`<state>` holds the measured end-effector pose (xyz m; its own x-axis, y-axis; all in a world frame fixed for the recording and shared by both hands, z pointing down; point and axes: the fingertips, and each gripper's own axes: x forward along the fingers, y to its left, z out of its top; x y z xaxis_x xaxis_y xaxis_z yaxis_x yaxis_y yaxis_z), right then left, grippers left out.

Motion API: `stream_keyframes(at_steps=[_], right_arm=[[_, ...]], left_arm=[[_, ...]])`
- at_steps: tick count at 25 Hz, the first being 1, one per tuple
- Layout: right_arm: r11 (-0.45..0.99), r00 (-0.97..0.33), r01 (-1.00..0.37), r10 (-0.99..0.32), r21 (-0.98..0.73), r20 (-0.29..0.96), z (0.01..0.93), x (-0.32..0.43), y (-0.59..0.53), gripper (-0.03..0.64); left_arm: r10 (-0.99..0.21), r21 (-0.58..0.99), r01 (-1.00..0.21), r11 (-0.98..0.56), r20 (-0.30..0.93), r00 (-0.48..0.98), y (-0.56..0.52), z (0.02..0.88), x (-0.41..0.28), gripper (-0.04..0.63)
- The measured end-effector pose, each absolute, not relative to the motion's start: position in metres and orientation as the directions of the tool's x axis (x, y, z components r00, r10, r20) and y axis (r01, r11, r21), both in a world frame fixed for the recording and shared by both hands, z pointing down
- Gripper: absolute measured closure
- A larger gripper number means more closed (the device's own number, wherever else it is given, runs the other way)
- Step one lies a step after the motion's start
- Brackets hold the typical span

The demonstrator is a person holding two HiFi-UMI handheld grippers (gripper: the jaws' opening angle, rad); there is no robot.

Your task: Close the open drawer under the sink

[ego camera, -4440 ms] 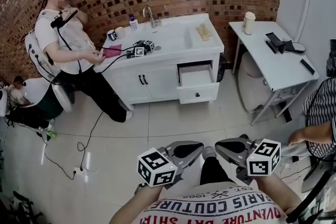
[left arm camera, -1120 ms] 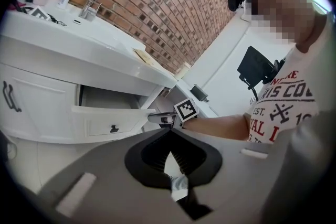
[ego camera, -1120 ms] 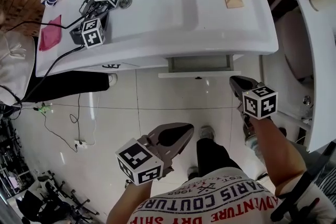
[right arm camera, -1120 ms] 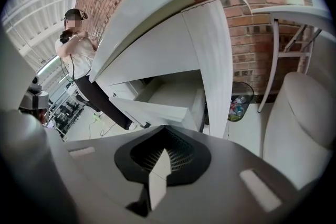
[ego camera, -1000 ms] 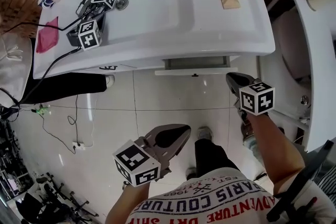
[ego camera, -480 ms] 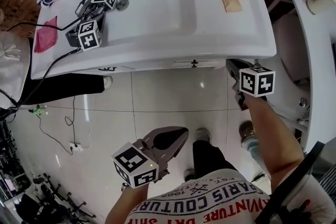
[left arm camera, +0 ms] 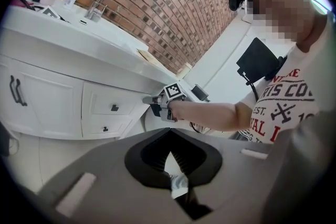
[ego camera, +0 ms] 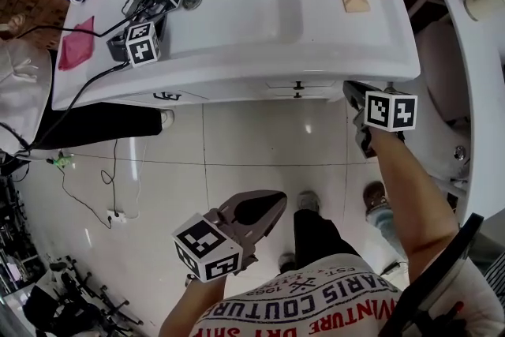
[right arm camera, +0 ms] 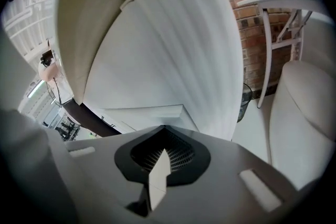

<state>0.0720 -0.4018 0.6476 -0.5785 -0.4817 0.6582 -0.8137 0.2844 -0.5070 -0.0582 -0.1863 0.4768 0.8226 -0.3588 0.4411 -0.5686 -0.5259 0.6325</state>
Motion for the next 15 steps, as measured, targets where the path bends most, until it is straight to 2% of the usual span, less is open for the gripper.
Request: stream_keyframes(at_steps=[7, 11, 15], right_arm=[[0.271, -0.580, -0.809, -0.514, -0.522, 0.632, 0.642, 0.071, -0.408, 0.607], [0.329, -0.591, -0.806, -0.492, -0.491, 0.640, 0.627, 0.069, -0.379, 0.607], [0.382, -0.626, -0.780, -0.503, -0.496, 0.596, 0.590, 0.067, -0.327, 0.607]], left_arm=[[-0.362, 0.613, -0.582, -0.533, 0.457, 0.813, -0.169, 0.476, -0.062, 0.614], [-0.366, 0.610, -0.573, -0.547, 0.441, 0.820, -0.161, 0.471, -0.058, 0.614], [-0.361, 0.597, -0.539, -0.595, 0.401, 0.842, -0.148, 0.459, -0.050, 0.612]])
